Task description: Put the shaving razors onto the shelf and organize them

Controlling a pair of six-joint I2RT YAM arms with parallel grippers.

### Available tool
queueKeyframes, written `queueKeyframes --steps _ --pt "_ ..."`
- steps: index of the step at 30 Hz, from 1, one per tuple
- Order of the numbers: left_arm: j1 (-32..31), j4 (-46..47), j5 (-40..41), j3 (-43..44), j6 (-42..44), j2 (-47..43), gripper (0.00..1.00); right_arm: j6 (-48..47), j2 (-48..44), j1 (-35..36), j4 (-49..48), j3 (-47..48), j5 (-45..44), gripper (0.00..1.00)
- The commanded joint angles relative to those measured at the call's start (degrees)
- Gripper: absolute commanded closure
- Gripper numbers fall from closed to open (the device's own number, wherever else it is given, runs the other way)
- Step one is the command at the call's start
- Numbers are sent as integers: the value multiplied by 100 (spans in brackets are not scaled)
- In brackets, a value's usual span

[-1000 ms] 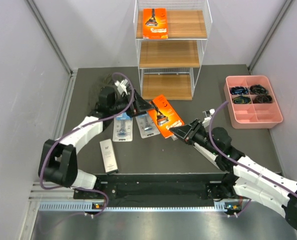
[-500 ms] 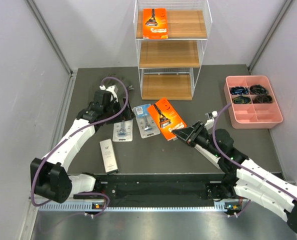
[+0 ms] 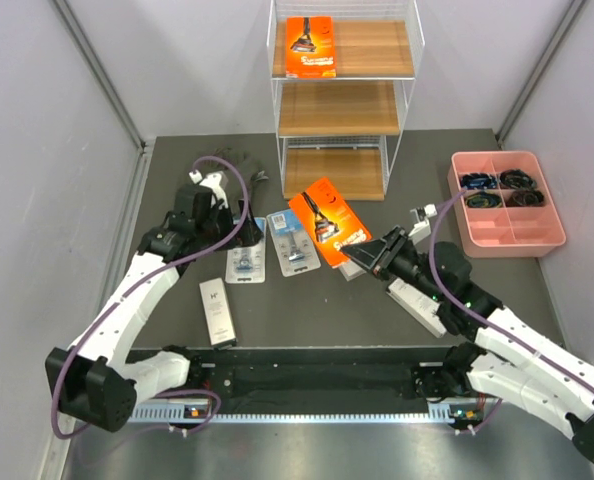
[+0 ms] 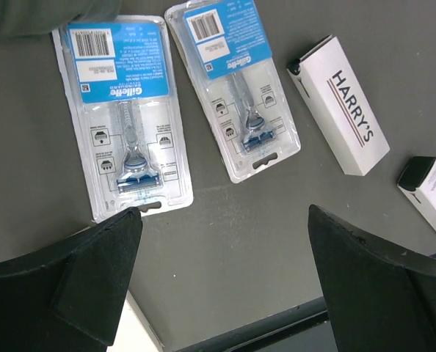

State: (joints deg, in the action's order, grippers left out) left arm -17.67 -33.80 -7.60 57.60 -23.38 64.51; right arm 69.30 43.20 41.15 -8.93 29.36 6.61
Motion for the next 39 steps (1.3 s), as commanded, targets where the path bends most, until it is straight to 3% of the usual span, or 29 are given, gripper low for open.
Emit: queueKeyframes --steps 1,14,25,33,39 --pt "27 67 100 5 175 -158 1 -329 310 51 -250 833 138 100" --pt "18 84 -146 -206 158 -149 1 -566 1928 -642 -469 3353 903 100" --pt "18 216 -453 -206 88 -106 1 -22 3254 -1627 -689 5122 1290 100" --pt "27 313 -611 -197 -9 -105 1 374 3897 -2207 -864 6046 1167 100" --pt "18 427 -770 -179 -132 -167 1 462 4494 -2418 -287 6924 1035 100"
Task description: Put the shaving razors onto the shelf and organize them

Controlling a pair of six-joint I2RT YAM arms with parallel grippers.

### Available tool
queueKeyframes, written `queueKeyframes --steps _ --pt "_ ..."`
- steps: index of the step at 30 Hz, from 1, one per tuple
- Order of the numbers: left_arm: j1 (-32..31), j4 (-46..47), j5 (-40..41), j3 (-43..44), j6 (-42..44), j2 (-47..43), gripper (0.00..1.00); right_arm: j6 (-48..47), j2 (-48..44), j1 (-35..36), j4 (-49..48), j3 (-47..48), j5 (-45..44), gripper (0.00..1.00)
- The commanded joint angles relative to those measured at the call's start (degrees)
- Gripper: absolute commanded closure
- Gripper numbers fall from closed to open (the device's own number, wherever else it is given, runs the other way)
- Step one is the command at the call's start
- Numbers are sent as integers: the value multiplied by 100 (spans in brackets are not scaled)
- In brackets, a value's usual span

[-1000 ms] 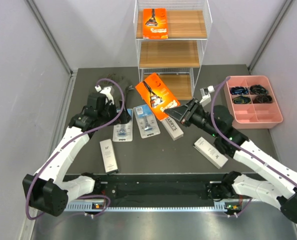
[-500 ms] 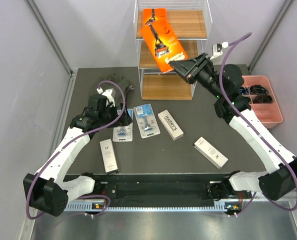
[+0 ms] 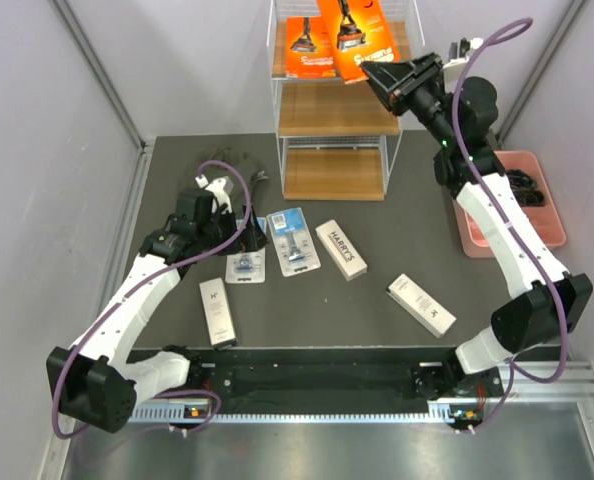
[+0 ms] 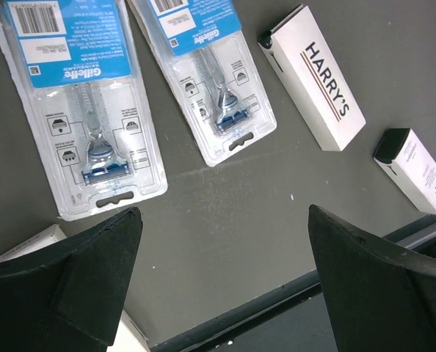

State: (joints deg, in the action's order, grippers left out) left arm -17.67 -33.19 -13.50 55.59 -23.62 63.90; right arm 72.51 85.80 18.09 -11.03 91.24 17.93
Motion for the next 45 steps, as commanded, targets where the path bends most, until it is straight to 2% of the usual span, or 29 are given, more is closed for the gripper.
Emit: queueKeyframes --steps 1,5,11,16,28,45 --pt "18 375 -197 30 -134 -123 1 167 296 -121 -40 833 -141 100" --pt "18 348 -294 118 -196 -167 1 255 534 -130 197 1141 -316 100" --pt "18 331 -302 171 -187 -308 1 237 587 -130 426 1053 -800 100" --pt "18 260 -540 259 -152 -334 1 193 806 -148 663 1272 -844 100" --pt "18 190 -557 268 -143 -326 1 325 1053 -148 883 1212 -1275 100" --pt "18 129 -593 206 -134 -360 1 615 1518 -69 1085 1598 -1301 98"
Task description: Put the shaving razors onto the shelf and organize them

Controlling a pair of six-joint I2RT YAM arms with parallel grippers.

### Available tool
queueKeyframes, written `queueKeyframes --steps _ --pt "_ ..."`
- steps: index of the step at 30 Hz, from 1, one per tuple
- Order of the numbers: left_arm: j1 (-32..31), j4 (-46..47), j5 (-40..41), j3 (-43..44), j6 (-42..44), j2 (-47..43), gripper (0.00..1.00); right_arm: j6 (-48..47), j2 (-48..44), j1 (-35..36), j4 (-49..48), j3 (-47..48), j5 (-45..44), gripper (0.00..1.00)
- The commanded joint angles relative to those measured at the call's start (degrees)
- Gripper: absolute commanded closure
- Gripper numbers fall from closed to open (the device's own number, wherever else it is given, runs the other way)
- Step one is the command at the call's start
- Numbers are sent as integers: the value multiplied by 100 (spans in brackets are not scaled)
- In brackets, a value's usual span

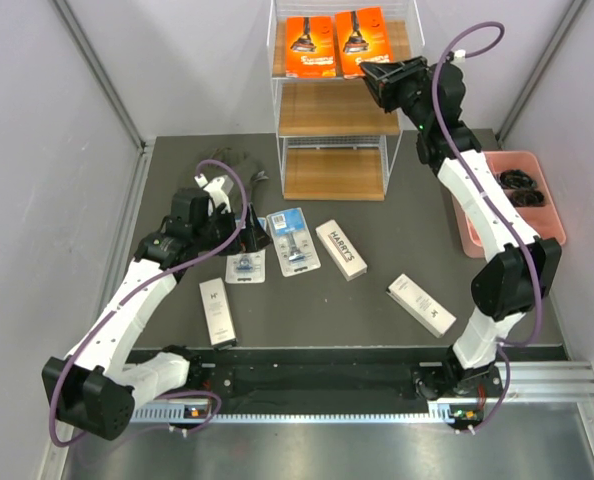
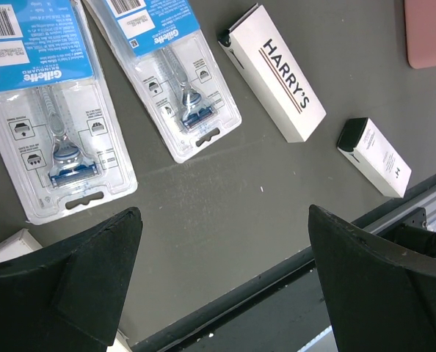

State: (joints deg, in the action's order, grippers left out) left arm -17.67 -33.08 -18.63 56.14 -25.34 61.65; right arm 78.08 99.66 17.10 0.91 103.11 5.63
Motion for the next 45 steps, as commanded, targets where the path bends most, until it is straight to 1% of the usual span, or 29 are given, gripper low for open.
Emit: queueKeyframes --steps 1,5,10,12,13,15,16,19,21,22,24,25,28,29,30,33,36,39,41,45 --pt "18 118 -79 152 47 -135 1 58 159 39 -100 455 -71 97" --pt "18 91 -62 160 65 -153 1 67 273 109 59 596 -88 91" --pt "18 21 -44 169 108 -179 1 84 344 153 103 596 35 86" --pt "18 21 -44 160 100 -188 1 84 318 162 41 509 52 82" --pt "18 21 -53 152 100 -206 1 93 309 162 50 500 87 75" --pt "18 30 -53 152 100 -197 1 76 256 171 41 438 123 70" --pt "18 21 -70 152 91 -188 1 58 239 171 50 403 140 64" --pt "18 30 -70 160 100 -188 1 -3 133 171 67 289 175 56" --pt "18 39 -88 152 91 -179 1 -126 107 171 207 315 289 54" --pt "18 12 -79 143 91 -188 1 -196 124 171 339 454 333 51" --pt "18 21 -88 125 91 -197 1 -381 168 179 559 622 508 48" --pt "18 30 -79 108 91 -197 1 -425 186 171 760 701 553 45" --pt "18 30 -105 90 100 -188 1 -487 168 136 911 693 702 36" --pt "18 38 -105 90 100 -188 1 -487 168 127 903 693 755 33" --pt "18 39 -114 81 100 -197 1 -496 177 101 876 675 886 25" --pt "18 47 -158 46 82 -206 1 -496 186 30 780 728 1176 12" --pt "18 73 -202 -6 65 -241 1 -557 54 3 245 570 1379 4" --pt "18 126 -220 -77 47 -258 1 -759 -227 -5 -45 368 1371 1" --pt "18 170 -237 -129 21 -259 1 -899 -393 3 -47 201 1327 1" --pt "18 232 -281 -174 -23 -223 1 -1111 -640 -14 102 157 1257 1"
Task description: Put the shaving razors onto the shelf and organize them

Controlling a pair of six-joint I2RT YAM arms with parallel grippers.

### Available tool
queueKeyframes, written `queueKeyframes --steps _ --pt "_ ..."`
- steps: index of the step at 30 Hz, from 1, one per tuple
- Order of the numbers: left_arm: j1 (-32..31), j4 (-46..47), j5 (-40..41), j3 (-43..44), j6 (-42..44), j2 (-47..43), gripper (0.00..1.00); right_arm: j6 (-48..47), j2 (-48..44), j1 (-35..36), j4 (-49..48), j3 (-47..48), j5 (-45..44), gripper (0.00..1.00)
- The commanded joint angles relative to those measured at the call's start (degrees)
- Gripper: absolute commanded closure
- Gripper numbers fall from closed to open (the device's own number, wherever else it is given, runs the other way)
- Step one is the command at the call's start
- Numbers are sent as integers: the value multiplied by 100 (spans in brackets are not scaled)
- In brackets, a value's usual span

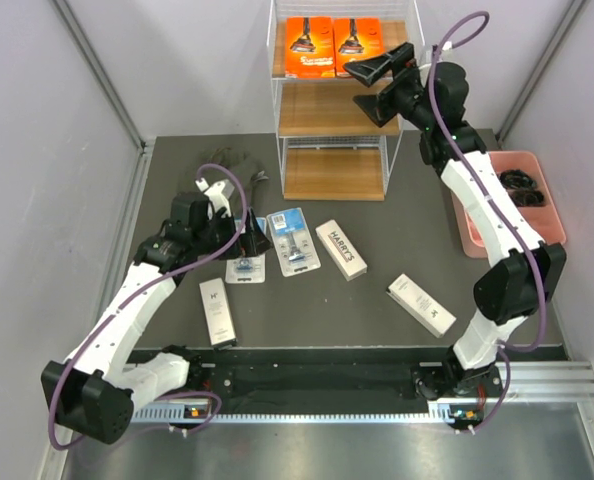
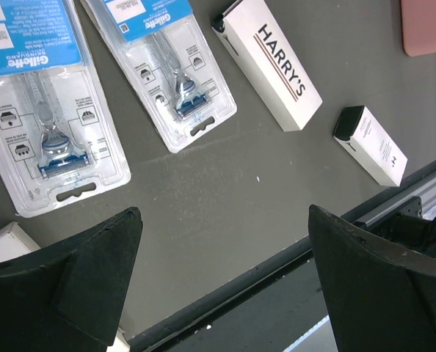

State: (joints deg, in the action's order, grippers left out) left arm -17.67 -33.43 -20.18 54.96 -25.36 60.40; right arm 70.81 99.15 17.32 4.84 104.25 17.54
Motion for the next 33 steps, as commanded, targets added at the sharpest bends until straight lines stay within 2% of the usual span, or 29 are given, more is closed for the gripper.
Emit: queueKeyframes --steps 1,9,16,19,25,33 --pt "18 267 -135 -64 -30 -90 1 -401 -608 -36 -247 52 65 1" --pt "18 311 -152 -82 -65 -99 1 -506 -853 -45 -168 -255 241 1" --pt "18 355 -144 -196 -109 -90 1 -857 -1670 -18 -54 -1599 233 1" --pt "18 399 -117 -257 -109 -99 1 -1339 -2127 104 262 -2162 -22 1" --pt "18 364 -65 -345 -83 -55 1 -2008 -2804 482 746 -3260 -391 2" --pt "18 390 -12 -530 -65 -20 1 -2554 -3349 1413 1396 -4702 -1217 3"
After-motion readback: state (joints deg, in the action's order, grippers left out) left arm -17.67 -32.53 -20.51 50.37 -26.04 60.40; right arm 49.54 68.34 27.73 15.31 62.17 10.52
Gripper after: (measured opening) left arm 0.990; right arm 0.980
